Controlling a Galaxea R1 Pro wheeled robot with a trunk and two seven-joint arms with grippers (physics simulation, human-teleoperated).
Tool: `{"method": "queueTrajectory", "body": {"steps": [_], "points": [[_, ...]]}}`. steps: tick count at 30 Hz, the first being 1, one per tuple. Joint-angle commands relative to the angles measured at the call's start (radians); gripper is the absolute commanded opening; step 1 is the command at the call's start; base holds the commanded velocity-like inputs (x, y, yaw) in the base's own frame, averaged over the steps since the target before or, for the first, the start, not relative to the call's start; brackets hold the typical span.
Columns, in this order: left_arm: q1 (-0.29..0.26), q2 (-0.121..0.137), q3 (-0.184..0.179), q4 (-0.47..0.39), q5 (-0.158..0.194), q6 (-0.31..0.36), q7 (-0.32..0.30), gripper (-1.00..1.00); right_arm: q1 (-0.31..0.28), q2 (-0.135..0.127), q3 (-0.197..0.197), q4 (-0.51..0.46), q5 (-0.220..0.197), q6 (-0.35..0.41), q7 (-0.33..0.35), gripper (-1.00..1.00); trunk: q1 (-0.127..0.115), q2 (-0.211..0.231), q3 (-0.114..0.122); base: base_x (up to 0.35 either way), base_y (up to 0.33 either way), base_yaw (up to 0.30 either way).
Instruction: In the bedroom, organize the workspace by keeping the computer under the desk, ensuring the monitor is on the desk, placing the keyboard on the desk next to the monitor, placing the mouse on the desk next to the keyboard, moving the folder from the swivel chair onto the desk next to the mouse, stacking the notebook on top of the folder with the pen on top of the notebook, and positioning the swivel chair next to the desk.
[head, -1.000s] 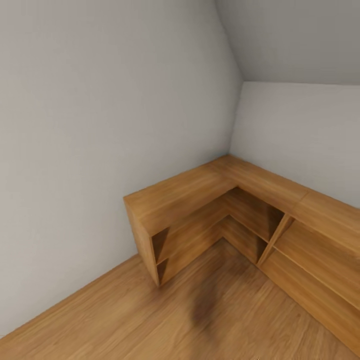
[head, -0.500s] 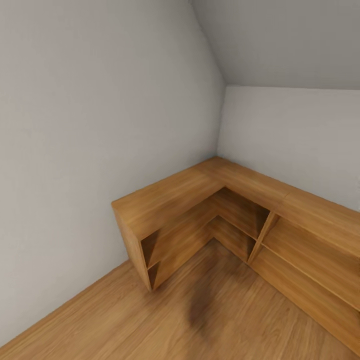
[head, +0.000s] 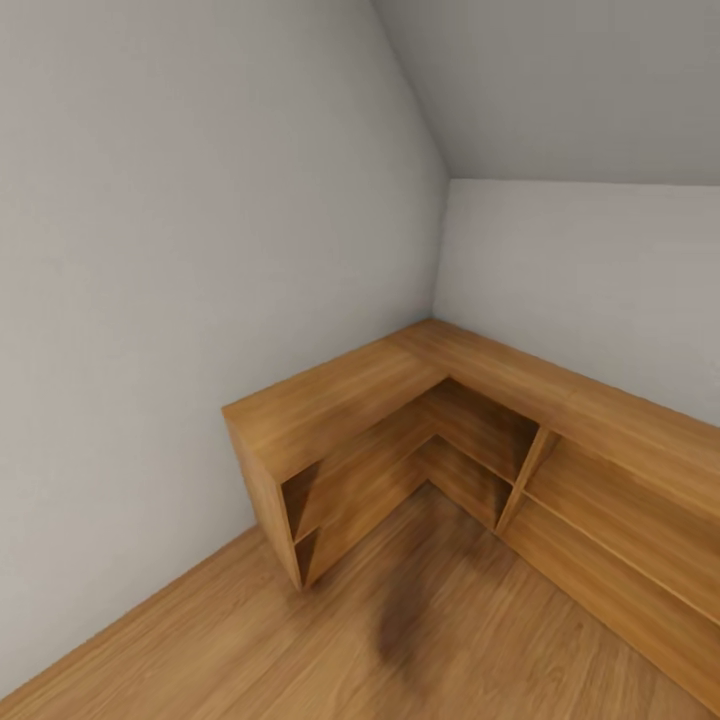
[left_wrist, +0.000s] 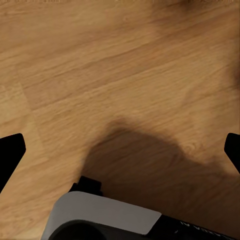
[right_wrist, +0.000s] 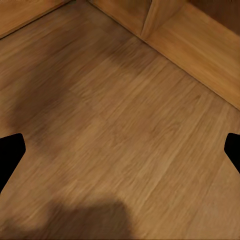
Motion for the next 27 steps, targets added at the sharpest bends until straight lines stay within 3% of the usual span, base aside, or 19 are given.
{"method": "queueTrajectory", "body": {"steps": [1,18,27], "points": [[0.0,0.0,0.009,0.0,-0.006,-0.002,-0.005,1.0,-0.001,0.001,0.009,0.002,-0.003,-0.002,-0.006,1.0,0.004,-0.008,-0.002,0.0,0.0,0.0],[0.0,0.001,0.009,0.0,-0.005,-0.002,-0.005,1.0,-0.001,0.005,0.01,0.002,-0.003,-0.003,-0.003,1.0,0.069,-0.127,-0.038,0.0,0.0,0.006],[0.0,0.002,0.008,0.0,-0.004,-0.002,-0.005,1.0,-0.001,0.009,0.009,0.002,-0.007,0.005,-0.006,1.0,0.104,-0.19,-0.054,0.0,0.0,0.112]]}}
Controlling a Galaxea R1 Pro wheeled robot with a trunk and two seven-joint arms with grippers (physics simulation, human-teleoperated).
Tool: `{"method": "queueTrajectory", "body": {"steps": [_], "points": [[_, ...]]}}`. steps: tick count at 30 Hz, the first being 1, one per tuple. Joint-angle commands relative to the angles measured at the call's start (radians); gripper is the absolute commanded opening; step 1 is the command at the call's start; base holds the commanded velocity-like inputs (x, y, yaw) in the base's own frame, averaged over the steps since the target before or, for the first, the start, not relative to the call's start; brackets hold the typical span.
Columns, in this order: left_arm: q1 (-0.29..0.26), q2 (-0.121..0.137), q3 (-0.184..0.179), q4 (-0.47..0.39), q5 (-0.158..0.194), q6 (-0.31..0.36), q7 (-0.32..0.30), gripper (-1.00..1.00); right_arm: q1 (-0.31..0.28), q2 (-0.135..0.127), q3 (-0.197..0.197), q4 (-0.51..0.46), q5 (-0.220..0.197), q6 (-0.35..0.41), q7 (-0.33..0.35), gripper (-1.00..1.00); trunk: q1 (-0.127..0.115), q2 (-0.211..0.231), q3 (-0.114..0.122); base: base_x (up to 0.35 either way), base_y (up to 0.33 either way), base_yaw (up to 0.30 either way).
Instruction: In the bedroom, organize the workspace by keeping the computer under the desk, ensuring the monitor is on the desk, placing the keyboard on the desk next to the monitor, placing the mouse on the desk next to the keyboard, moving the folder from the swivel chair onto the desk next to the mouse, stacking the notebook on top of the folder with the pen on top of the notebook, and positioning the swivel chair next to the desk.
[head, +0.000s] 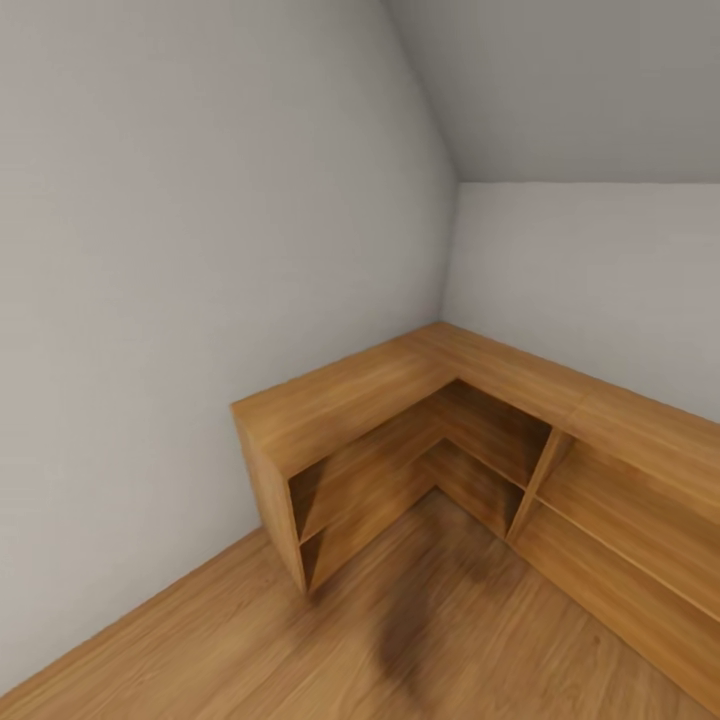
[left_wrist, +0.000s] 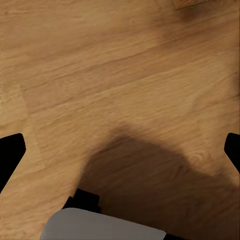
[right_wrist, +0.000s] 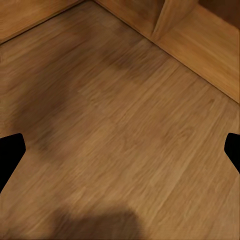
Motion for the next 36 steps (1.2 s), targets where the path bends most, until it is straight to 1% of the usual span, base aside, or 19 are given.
{"method": "queueTrajectory", "body": {"steps": [1,6,17,28,36], "points": [[0.0,0.0,0.009,0.0,-0.006,-0.002,-0.004,1.0,-0.001,0.001,0.009,0.002,-0.004,-0.001,-0.006,1.0,0.004,-0.008,-0.003,0.0,0.0,0.124],[0.0,0.002,0.009,-0.002,-0.006,-0.003,-0.003,1.0,-0.001,0.007,0.008,0.002,-0.006,0.002,-0.005,1.0,0.023,-0.043,-0.015,0.0,0.0,0.019],[0.0,0.002,0.011,-0.003,-0.004,-0.003,-0.003,1.0,-0.001,0.01,0.004,0.0,-0.009,0.005,-0.004,1.0,0.065,-0.12,-0.049,0.0,0.0,-0.189],[0.0,-0.001,0.011,-0.003,-0.005,-0.003,-0.003,1.0,-0.001,0.009,0.004,0.004,-0.008,0.003,-0.003,1.0,0.107,-0.197,-0.085,0.0,0.0,-0.052],[0.0,0.001,0.012,-0.003,-0.004,-0.004,-0.003,1.0,0.0,0.009,0.004,0.005,-0.007,0.004,0.0,1.0,0.138,-0.253,-0.104,0.0,0.0,-0.196]]}}
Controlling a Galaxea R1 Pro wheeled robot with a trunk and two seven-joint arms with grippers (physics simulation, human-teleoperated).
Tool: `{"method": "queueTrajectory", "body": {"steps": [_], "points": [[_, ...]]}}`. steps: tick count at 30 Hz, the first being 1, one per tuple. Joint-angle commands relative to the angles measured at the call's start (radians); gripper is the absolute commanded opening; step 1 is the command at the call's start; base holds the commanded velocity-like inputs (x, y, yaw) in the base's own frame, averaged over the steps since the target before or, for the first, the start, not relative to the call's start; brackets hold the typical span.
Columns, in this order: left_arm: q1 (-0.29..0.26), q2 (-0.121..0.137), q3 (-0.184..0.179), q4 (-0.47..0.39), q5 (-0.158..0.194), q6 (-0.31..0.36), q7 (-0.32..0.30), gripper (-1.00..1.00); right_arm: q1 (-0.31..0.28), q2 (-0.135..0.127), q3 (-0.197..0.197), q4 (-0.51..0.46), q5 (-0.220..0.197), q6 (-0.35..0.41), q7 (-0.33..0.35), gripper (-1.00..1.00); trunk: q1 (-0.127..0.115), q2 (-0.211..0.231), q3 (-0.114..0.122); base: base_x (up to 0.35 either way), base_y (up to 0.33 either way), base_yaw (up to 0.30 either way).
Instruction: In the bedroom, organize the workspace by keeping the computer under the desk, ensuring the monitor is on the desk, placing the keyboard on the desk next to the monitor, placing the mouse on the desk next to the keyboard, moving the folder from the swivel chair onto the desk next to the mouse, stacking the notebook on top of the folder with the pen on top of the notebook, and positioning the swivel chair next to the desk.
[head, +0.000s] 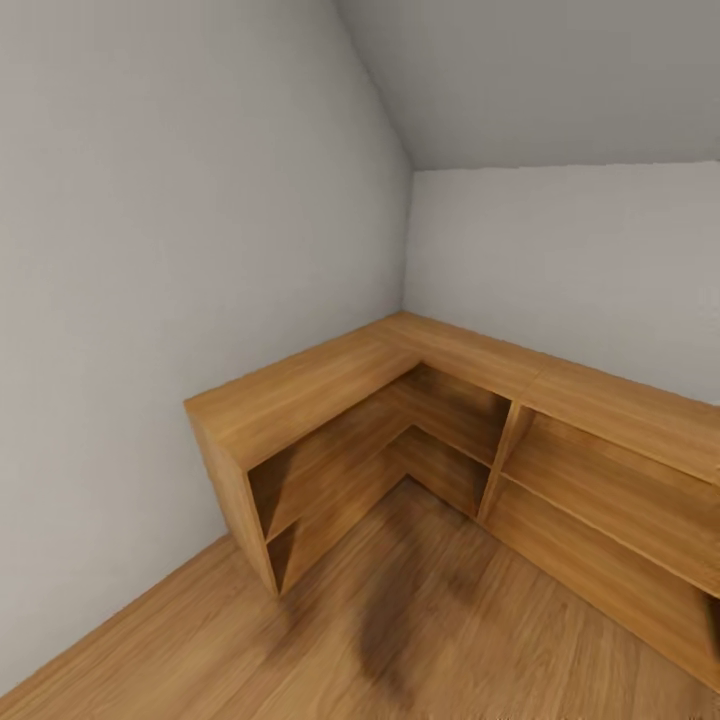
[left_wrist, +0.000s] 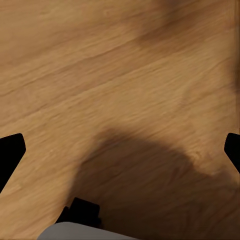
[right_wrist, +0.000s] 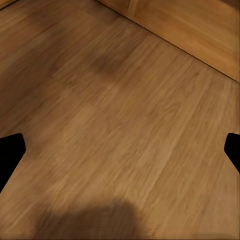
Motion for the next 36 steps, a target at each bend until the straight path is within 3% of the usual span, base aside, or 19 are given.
{"method": "queueTrajectory", "body": {"steps": [1,24,29,33,34,36], "points": [[0.0,-0.001,0.009,-0.001,-0.006,-0.002,-0.005,1.0,-0.001,0.001,0.009,0.002,-0.002,-0.002,-0.005,1.0,0.004,-0.008,-0.003,0.0,0.0,-0.242],[0.0,0.002,0.011,-0.001,-0.006,-0.002,-0.004,1.0,0.0,0.001,0.009,0.002,-0.001,-0.001,-0.003,1.0,0.092,-0.169,-0.067,0.0,0.0,-0.261],[-0.001,0.004,0.013,-0.06,-0.006,0.008,-0.001,1.0,0.0,0.001,0.008,0.002,-0.001,-0.001,-0.003,1.0,0.111,-0.204,-0.083,0.0,0.0,-0.267],[-0.001,-0.003,0.012,-0.172,-0.008,0.115,0.0,1.0,0.0,0.001,0.009,0.0,-0.002,-0.001,-0.004,1.0,0.127,-0.232,-0.095,0.0,0.0,-0.266],[-0.002,-0.014,0.011,-0.219,-0.008,0.194,0.0,1.0,0.0,0.001,0.01,-0.002,-0.003,-0.001,-0.004,1.0,0.13,-0.239,-0.099,0.0,0.0,-0.266],[-0.002,-0.029,0.01,-0.272,-0.009,0.277,-0.001,1.0,0.0,0.002,0.01,-0.003,-0.003,-0.001,-0.004,1.0,0.138,-0.253,-0.105,0.0,0.0,-0.266]]}}
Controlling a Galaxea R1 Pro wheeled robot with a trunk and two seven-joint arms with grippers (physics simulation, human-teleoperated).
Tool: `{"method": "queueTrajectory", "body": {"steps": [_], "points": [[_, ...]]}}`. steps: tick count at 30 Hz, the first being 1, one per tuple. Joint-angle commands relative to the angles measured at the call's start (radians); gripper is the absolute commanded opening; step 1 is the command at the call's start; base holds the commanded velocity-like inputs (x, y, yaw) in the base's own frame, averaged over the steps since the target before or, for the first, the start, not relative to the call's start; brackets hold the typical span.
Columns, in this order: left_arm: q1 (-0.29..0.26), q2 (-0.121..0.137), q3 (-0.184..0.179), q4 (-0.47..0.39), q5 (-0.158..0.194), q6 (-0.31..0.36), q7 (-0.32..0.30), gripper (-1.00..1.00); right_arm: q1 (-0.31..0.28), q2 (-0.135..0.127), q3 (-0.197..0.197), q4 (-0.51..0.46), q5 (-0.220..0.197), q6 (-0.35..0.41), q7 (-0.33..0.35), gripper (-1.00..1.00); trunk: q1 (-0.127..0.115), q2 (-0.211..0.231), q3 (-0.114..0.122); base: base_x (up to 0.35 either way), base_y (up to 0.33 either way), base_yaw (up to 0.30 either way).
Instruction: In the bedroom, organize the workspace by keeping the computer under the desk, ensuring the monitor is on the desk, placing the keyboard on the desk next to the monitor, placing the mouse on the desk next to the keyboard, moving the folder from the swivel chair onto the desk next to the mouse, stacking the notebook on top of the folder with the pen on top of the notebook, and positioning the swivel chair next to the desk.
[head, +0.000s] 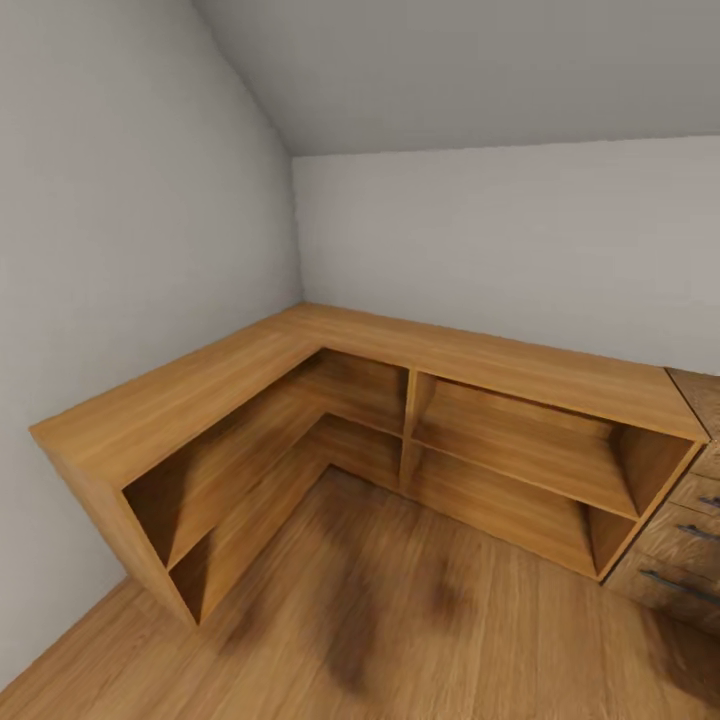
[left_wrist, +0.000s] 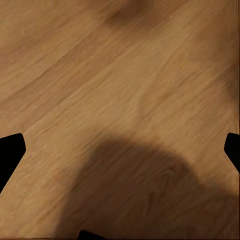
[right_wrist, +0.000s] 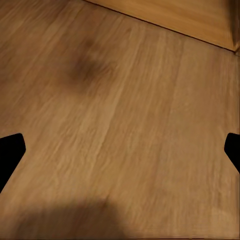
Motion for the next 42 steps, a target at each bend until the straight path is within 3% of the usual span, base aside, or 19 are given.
{"method": "queueTrajectory", "body": {"steps": [1,4,7,13,21,27,32,42], "points": [[-0.001,-0.017,0.007,-0.058,-0.009,0.073,-0.007,1.0,-0.001,0.002,0.009,0.001,-0.002,-0.002,-0.006,1.0,0.004,-0.008,-0.004,0.0,0.0,-0.266],[-0.001,-0.042,0.005,-0.151,-0.009,0.166,-0.011,1.0,-0.001,0.005,0.011,-0.006,0.0,-0.002,-0.006,1.0,0.015,-0.029,-0.014,0.0,0.0,-0.266],[-0.004,-0.064,0.0,-0.207,-0.009,0.205,-0.013,1.0,-0.002,0.014,0.011,-0.047,0.003,-0.002,-0.009,1.0,0.027,-0.05,-0.023,0.0,0.0,-0.266],[-0.028,-0.082,-0.032,-0.24,-0.009,0.227,-0.015,1.0,-0.002,0.015,0.007,-0.183,0.004,0.03,-0.014,1.0,0.05,-0.092,-0.042,0.0,0.0,-0.266],[-0.034,-0.075,-0.05,-0.196,-0.007,0.215,-0.017,1.0,-0.003,0.005,0.004,-0.249,0.004,0.067,-0.013,1.0,0.08,-0.148,-0.067,0.0,0.0,-0.26],[-0.035,-0.074,-0.053,-0.163,-0.01,0.144,-0.016,1.0,-0.006,-0.026,0.003,-0.261,0.003,0.069,-0.013,1.0,0.103,-0.19,-0.086,0.0,0.0,-0.236],[-0.035,-0.074,-0.054,-0.153,-0.011,0.104,-0.016,1.0,-0.008,-0.035,0.003,-0.293,0.004,0.067,-0.013,1.0,0.123,-0.225,-0.102,0.0,0.0,-0.234],[-0.035,-0.073,-0.052,-0.147,-0.01,0.089,-0.016,1.0,-0.032,-0.074,0.0,-0.293,-0.012,0.07,-0.014,1.0,0.161,-0.295,-0.135,0.0,0.0,-0.241]]}}
